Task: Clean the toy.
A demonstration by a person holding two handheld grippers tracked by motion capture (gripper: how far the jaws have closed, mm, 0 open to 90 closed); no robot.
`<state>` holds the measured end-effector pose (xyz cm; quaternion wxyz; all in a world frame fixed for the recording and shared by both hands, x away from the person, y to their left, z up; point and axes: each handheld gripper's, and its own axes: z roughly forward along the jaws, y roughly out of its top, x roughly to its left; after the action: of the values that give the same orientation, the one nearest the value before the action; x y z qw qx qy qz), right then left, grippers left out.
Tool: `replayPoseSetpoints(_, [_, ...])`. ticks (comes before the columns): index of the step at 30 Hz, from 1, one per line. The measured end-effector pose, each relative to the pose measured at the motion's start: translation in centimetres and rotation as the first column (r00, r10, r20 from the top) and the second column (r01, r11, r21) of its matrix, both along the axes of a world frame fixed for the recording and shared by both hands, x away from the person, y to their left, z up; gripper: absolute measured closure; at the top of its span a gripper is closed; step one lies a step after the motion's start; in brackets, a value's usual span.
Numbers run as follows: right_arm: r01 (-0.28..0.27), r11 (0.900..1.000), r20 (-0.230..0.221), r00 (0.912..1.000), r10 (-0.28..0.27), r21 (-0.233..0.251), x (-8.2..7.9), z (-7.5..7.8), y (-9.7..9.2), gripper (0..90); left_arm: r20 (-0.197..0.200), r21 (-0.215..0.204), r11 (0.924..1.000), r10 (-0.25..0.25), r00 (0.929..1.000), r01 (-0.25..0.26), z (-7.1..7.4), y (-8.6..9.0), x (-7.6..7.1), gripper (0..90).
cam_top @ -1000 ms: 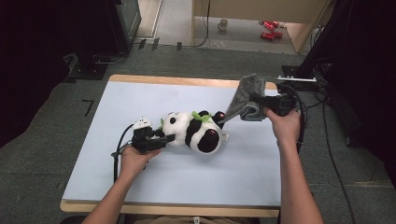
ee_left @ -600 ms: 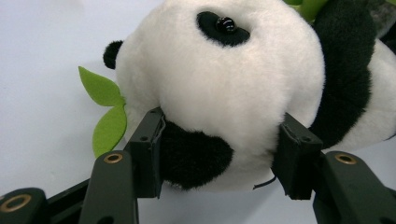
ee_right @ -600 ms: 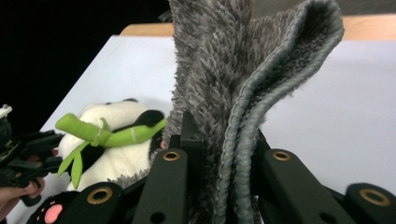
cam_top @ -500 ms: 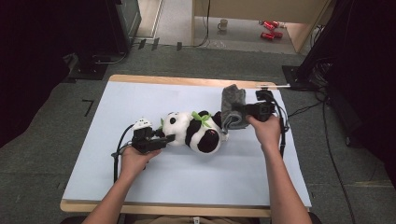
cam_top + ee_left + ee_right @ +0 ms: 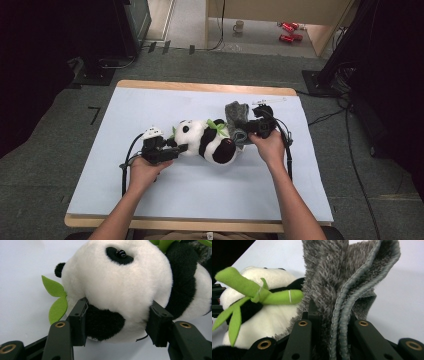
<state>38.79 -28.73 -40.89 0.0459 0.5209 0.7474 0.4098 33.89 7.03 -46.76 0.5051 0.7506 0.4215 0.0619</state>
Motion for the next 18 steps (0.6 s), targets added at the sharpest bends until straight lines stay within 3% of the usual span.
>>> replayPoseSetpoints(8, [0.003, 0.9995, -0.030, 0.9996, -0.003, 0.031, -0.8, -0.5, -1.9, 77.6, 0.000, 0.003, 1.0000, -0.002, 1.0000, 0.002, 0.0, 0.1, 0.0, 43.7])
replayPoseSetpoints(13, [0.001, 1.0000, -0.042, 0.9991, 0.000, 0.008, -1.2, -0.9, -2.7, 77.5, -0.003, 0.006, 1.0000, -0.007, 1.0000, 0.007, -0.1, 0.1, 0.0, 43.5])
replayPoseSetpoints(16, [0.005, 0.9993, -0.057, 0.9983, -0.007, -0.037, -1.2, -1.5, -3.5, 77.5, -0.005, 0.006, 1.0000, -0.007, 1.0000, 0.007, 0.0, 0.2, 0.0, 43.6])
replayPoseSetpoints(18, [0.015, 0.9994, -0.076, 0.9970, -0.017, -0.032, -1.1, -1.8, -4.1, 77.6, -0.008, 0.004, 1.0000, -0.005, 1.0000, 0.005, 0.0, 0.1, 0.0, 43.5])
